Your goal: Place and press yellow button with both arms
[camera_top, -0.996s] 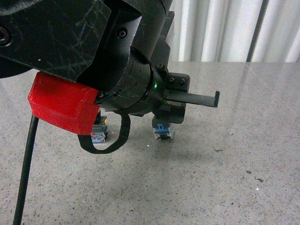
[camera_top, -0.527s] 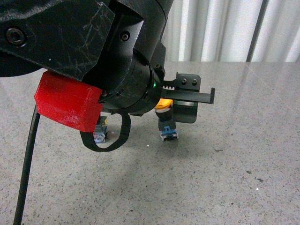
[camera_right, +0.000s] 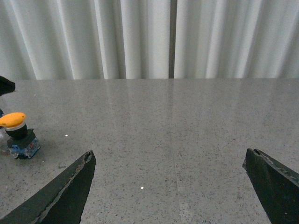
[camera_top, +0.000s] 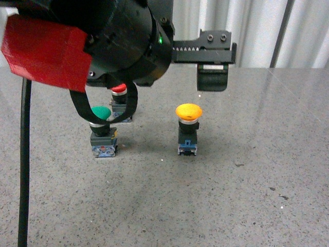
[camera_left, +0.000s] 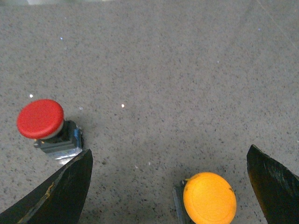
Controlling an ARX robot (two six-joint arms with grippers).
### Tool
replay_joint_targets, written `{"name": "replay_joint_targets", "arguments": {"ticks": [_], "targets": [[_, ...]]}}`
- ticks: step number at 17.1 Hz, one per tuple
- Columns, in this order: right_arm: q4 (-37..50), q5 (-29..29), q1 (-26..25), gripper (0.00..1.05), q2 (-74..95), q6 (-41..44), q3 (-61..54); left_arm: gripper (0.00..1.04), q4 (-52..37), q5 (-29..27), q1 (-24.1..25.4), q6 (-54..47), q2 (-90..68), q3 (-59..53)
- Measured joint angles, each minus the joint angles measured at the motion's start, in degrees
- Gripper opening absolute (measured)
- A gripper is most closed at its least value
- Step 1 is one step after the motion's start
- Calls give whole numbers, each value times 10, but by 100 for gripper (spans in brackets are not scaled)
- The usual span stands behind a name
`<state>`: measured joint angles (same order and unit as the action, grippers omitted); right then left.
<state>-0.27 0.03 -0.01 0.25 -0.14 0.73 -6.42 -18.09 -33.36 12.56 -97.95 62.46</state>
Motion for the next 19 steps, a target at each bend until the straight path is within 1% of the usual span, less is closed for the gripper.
{"name": "replay_joint_targets", "arguments": {"ticks": [2,5,8,9,10,12,15,17,19], "targets": [[0,0,0,98,0,0,0,98,-29,-12,8,-27,26,-5],[0,0,0,98,0,0,0,98,-96,-38,28,-91,108,-42],[0,0,0,98,0,0,0,98,-149,-59,56,-168,240,-118],[0,0,0,98,0,0,0,90,-131,-68,73,-165,302,-158],[0,0,0,98,0,0,0,79,-116,-50,99,-151,379,-220],[1,0,0,98,0,0,0,57,-141,-17,149,-136,489,-325],[0,0,0,98,0,0,0,25,-160,41,194,-130,547,-423],[0,0,0,98,0,0,0,1,-168,68,223,-129,587,-471],[0,0,0,98,0,0,0,2,-172,88,246,-127,623,-501]]}}
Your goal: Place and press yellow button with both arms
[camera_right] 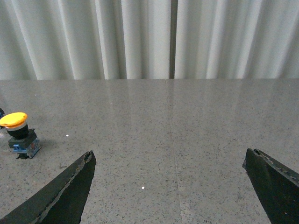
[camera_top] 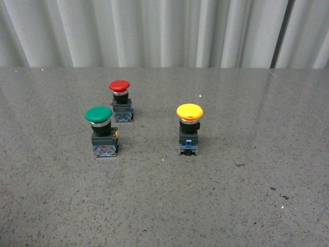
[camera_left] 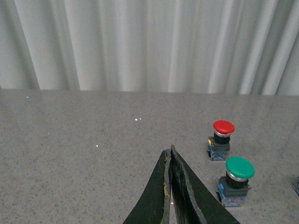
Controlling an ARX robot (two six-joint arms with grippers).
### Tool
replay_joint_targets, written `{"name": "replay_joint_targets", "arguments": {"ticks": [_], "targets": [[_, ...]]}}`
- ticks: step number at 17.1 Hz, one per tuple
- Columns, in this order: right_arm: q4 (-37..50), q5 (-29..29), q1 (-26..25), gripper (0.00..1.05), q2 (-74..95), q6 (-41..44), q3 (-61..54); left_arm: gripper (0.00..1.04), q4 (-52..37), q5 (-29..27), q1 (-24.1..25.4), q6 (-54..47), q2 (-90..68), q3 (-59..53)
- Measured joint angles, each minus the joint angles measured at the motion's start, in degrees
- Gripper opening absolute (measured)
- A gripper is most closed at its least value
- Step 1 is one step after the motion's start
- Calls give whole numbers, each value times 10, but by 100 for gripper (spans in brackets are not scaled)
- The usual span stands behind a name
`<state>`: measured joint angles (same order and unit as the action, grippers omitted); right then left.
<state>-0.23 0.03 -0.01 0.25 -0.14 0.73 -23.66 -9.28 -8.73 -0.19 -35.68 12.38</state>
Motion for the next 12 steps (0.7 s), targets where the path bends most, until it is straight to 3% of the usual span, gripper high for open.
{"name": "replay_joint_targets", "arguments": {"ticks": [4,5,6,12], "targets": [[0,0,0,98,0,0,0,2,15,39,35,0,58,-50],[0,0,0,98,0,0,0,2,23,79,72,0,74,-58],[0,0,0,98,0,0,0,2,28,84,90,1,88,-65],[0,0,0,98,0,0,0,2,72,93,87,1,163,-96]]}}
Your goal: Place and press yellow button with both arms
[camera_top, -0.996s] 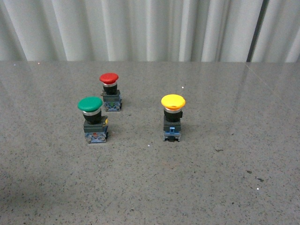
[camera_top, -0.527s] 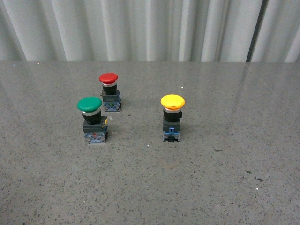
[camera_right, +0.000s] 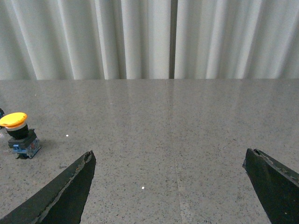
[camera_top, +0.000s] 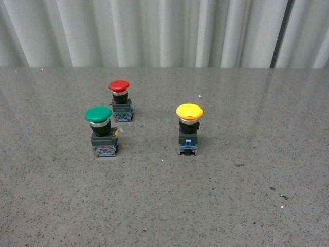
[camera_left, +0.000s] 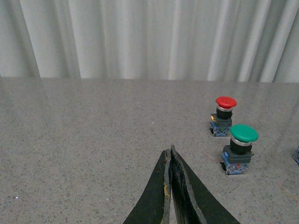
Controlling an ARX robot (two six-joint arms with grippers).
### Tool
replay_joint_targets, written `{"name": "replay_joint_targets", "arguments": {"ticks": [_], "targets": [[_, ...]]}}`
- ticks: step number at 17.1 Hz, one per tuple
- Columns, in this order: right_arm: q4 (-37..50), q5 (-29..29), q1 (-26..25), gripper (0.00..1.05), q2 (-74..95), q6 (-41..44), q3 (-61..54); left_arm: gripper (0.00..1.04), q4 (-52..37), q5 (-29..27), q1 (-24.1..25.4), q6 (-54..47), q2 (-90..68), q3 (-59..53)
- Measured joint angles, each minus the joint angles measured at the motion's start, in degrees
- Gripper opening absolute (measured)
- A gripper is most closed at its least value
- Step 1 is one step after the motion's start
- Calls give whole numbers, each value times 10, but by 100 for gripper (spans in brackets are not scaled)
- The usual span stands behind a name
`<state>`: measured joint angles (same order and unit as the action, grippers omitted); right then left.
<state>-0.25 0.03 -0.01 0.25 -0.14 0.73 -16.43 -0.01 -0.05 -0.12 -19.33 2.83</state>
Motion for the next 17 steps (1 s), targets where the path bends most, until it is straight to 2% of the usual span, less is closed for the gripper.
{"name": "replay_joint_targets", "arguments": {"ticks": [3,10,11,12,13,17], "targets": [[0,0,0,98,0,0,0,2,0,0,0,0,30,-17],[0,0,0,98,0,0,0,2,64,0,0,0,94,-20],[0,0,0,98,0,0,0,2,94,0,0,0,115,-19],[0,0,0,98,0,0,0,2,173,0,0,0,174,-20],[0,0,0,98,0,0,0,2,154,1,0,0,187,-19],[0,0,0,98,0,0,0,2,168,0,0,0,187,-20]]}}
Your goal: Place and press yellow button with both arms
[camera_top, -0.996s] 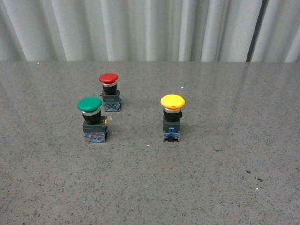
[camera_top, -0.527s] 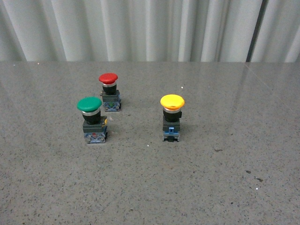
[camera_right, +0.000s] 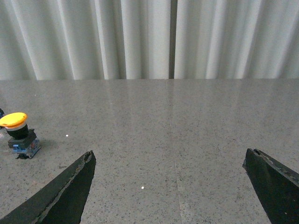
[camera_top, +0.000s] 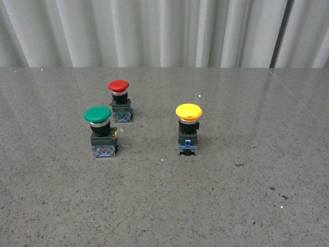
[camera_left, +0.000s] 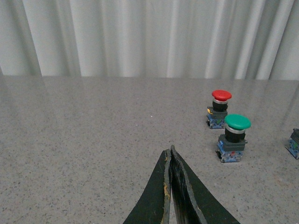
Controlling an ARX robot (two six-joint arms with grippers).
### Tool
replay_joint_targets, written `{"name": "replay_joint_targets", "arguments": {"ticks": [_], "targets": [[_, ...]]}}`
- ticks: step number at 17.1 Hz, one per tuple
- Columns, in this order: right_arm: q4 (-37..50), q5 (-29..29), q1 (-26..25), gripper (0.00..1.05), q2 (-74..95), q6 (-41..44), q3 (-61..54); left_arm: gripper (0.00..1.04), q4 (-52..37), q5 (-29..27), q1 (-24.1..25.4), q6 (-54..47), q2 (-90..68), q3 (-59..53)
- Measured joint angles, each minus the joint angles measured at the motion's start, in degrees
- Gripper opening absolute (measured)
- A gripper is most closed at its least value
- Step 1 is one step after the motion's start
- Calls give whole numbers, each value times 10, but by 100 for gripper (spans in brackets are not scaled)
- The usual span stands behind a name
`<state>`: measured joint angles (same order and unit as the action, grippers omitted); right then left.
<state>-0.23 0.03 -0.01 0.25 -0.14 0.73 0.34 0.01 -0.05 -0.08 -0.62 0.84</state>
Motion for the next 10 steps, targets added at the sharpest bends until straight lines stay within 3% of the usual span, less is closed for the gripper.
{"name": "replay_joint_targets", "arguments": {"ticks": [1,9,10], "targets": [[0,0,0,98,0,0,0,2,-1,0,0,0,0,0],[0,0,0,98,0,0,0,86,-1,0,0,0,0,0],[23,44,-13,98,17,-26,1,97,-1,0,0,0,0,0]]}}
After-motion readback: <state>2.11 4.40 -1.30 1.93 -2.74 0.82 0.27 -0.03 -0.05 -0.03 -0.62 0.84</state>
